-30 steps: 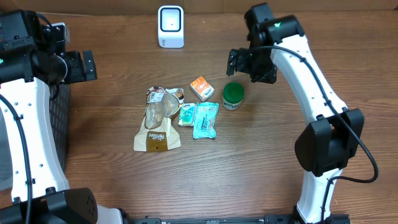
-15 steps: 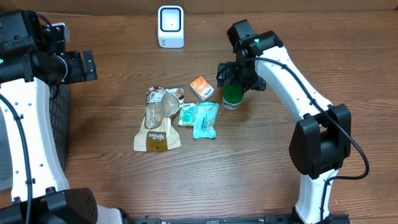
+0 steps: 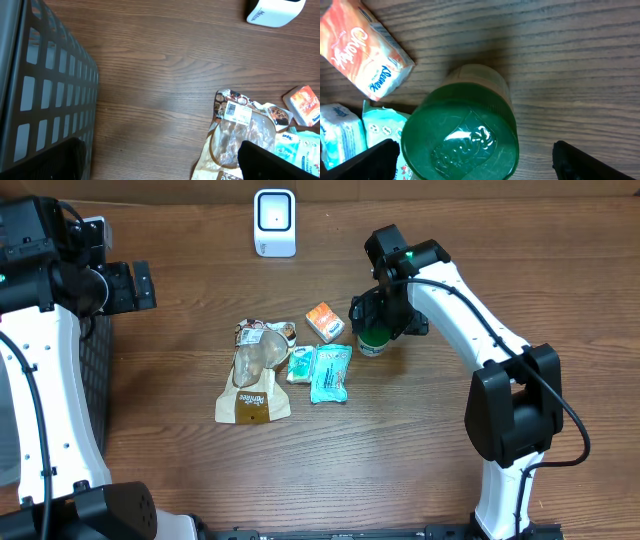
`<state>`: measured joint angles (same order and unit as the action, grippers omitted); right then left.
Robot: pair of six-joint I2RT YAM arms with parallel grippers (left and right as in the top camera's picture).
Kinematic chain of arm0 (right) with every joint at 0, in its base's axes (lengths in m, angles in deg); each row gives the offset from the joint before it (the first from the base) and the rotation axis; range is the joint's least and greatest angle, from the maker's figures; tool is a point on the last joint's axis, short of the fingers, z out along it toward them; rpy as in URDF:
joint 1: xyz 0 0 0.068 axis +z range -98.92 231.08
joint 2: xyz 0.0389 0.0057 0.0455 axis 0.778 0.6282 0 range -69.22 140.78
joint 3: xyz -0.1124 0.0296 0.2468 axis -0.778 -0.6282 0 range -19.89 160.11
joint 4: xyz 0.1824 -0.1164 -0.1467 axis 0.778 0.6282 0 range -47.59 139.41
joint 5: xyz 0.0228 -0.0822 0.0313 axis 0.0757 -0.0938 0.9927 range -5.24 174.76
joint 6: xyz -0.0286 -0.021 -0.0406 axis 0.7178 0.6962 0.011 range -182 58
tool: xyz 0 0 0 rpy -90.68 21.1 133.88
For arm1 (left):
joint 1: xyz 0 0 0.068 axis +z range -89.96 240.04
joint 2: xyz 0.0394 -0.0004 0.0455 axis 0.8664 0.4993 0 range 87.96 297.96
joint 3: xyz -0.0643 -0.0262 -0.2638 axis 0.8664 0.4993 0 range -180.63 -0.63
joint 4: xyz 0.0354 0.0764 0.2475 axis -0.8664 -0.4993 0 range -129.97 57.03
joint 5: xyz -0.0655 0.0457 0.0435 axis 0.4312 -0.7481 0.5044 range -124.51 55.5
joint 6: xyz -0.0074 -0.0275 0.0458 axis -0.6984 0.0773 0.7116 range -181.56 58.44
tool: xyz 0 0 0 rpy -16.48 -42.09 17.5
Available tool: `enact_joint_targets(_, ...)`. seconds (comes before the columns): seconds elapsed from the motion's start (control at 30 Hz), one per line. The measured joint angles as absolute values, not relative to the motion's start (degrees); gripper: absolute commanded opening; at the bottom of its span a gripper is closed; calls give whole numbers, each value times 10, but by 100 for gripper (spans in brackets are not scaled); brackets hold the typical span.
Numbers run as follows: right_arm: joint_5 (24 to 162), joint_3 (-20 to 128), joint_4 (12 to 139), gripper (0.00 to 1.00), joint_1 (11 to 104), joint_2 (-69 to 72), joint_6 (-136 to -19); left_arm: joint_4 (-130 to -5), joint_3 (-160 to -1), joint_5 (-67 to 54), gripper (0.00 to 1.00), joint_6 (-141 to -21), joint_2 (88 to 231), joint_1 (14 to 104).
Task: Scan the item barcode
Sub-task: 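Regrasp the green-lidded jar with the right gripper and lift it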
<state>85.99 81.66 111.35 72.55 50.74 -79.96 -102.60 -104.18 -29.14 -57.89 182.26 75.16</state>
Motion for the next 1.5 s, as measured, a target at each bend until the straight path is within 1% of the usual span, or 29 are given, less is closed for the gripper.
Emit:
enact_joint_targets(0.07, 860, 817, 1113, 89, 726, 507, -799, -1026, -1042, -291, 99, -579, 1823, 752)
enact_joint_targets(0.17, 860, 817, 1114, 86, 726, 507, -798, -1026, -1042, -291, 100, -579, 1823, 752)
enact_joint_targets(0.77, 863, 817, 1082, 85, 726, 507, -805, -1026, -1042, -291, 100, -579, 1823, 752)
enact_joint_targets(1.17, 864, 785, 1071, 81, 726, 507, -812, -1026, -1042, -291, 100, -579, 1823, 752)
enact_joint_targets(1.3, 864, 785, 1065, 73, 726, 507, -813, -1026, -1042, -291, 100, -579, 1823, 752)
enact_joint_targets(1.4, 865, 785, 1065, 70, 726, 507, -814, -1026, -1042, -291, 100, -579, 1823, 752)
enact_joint_targets(1.5, 865, 785, 1064, 60, 726, 507, -815, -1026, -1042, -291, 100, -579, 1823, 752)
